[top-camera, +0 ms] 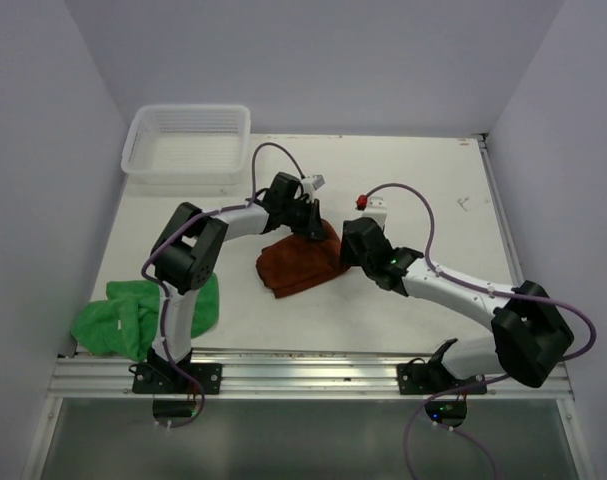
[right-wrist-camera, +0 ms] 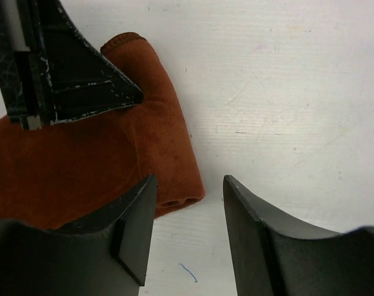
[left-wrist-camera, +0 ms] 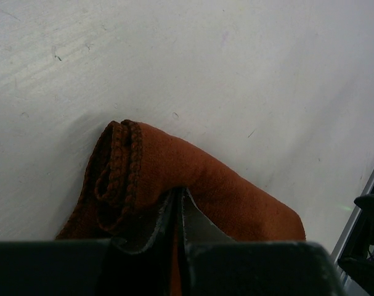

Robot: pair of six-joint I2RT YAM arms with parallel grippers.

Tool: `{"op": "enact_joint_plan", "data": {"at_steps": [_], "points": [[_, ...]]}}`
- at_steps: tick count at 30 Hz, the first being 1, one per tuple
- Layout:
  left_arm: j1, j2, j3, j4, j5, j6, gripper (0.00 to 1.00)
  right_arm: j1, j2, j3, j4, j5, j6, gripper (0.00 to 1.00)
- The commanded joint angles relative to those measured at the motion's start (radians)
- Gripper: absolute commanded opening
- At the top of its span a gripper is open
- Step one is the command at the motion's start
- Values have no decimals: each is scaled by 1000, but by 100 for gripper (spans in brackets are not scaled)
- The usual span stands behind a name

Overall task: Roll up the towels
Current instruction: Roll the towel

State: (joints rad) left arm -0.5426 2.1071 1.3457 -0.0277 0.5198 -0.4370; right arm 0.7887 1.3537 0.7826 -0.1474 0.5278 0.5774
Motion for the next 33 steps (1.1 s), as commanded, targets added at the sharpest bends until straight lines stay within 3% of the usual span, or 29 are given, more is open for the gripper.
{"op": "enact_joint_plan", "data": {"at_steps": [1,7,14,22,26,33], "points": [[15,-29,-33,-8,-50,0,8,-83,-5,-5,74,-218,71,50],[15,-45,-46,3,-55,-3,8,-199,79,-2,141,-432,150,51],[15,-53,-59,6,-53,-5,7,-253,197,14,186,-511,139,55],[13,-68,-86,11,-66,-12,7,-255,209,-43,259,-571,162,55],[13,-94,-120,55,-96,-25,5,-255,216,-60,273,-591,156,48],[15,-111,-118,54,-115,-28,5,-253,243,-85,318,-634,130,17]]}}
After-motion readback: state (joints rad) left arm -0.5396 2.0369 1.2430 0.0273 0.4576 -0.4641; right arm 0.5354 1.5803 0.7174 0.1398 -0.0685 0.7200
